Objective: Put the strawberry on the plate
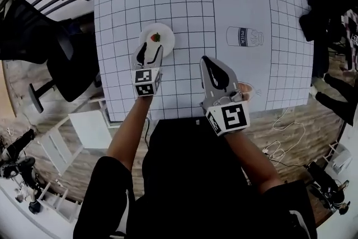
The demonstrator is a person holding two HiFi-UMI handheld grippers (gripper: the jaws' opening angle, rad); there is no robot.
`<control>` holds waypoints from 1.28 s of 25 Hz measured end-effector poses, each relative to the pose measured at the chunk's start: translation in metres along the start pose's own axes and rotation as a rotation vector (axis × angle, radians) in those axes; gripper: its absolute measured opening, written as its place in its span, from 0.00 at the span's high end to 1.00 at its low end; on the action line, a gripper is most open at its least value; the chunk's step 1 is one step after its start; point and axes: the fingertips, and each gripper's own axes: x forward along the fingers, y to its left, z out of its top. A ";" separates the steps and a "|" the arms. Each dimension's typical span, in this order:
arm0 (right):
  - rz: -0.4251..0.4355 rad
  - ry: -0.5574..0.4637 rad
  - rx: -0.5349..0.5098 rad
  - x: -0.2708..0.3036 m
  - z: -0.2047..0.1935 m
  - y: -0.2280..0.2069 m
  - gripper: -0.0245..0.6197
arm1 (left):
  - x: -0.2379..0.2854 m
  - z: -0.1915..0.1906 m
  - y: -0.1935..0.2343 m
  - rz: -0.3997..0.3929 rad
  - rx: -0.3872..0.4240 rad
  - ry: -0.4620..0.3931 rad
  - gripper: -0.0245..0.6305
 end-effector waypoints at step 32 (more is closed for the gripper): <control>0.065 -0.144 -0.005 -0.119 0.036 0.127 0.97 | -0.278 0.067 -0.023 0.031 -0.162 -0.375 0.61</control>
